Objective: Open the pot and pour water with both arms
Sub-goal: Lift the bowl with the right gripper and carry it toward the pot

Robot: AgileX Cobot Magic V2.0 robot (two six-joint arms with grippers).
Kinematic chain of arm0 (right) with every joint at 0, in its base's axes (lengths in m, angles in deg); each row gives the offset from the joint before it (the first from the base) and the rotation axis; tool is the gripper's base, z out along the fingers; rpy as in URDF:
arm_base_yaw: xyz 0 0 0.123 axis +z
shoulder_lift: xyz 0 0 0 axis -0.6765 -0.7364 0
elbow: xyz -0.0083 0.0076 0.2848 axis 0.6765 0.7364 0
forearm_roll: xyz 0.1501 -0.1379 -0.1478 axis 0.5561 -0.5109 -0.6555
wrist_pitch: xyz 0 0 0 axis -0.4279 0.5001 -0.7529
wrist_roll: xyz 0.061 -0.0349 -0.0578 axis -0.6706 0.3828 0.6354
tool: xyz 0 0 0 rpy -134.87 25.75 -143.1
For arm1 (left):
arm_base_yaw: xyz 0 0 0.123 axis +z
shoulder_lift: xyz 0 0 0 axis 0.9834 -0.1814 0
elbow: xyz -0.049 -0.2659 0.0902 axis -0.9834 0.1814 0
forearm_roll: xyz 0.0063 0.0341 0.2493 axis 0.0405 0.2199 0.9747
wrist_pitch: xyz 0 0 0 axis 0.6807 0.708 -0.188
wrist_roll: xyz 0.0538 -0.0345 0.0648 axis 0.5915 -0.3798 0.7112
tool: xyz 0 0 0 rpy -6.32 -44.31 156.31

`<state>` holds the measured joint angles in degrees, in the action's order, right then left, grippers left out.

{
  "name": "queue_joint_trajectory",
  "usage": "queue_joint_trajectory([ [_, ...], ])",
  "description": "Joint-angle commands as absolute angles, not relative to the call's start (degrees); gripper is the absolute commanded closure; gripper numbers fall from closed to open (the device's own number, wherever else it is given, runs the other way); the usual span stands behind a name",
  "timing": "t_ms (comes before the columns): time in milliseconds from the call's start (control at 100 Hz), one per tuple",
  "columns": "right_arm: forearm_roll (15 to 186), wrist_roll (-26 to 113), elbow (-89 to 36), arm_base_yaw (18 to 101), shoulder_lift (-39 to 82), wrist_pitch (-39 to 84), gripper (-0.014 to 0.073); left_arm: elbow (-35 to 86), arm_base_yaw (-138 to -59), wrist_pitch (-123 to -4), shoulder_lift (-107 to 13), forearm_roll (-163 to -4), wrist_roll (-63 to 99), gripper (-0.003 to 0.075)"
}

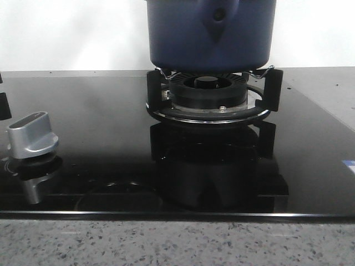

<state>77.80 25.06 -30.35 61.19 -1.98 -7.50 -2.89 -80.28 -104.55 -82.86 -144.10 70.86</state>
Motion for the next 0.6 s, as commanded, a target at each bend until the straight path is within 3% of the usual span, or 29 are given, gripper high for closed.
queue_joint_trajectory([
  [0,77.6,26.6,-31.6,61.0,0.7,-15.8,0.0638,-5.2,-80.2,-105.5,-79.5,-150.0,70.3,0.0426],
  [590,79.7,28.0,-27.0,60.4,0.7,-31.7,0.0639,-5.2,-80.2,-105.5,-79.5,-150.0,70.3,0.0426],
])
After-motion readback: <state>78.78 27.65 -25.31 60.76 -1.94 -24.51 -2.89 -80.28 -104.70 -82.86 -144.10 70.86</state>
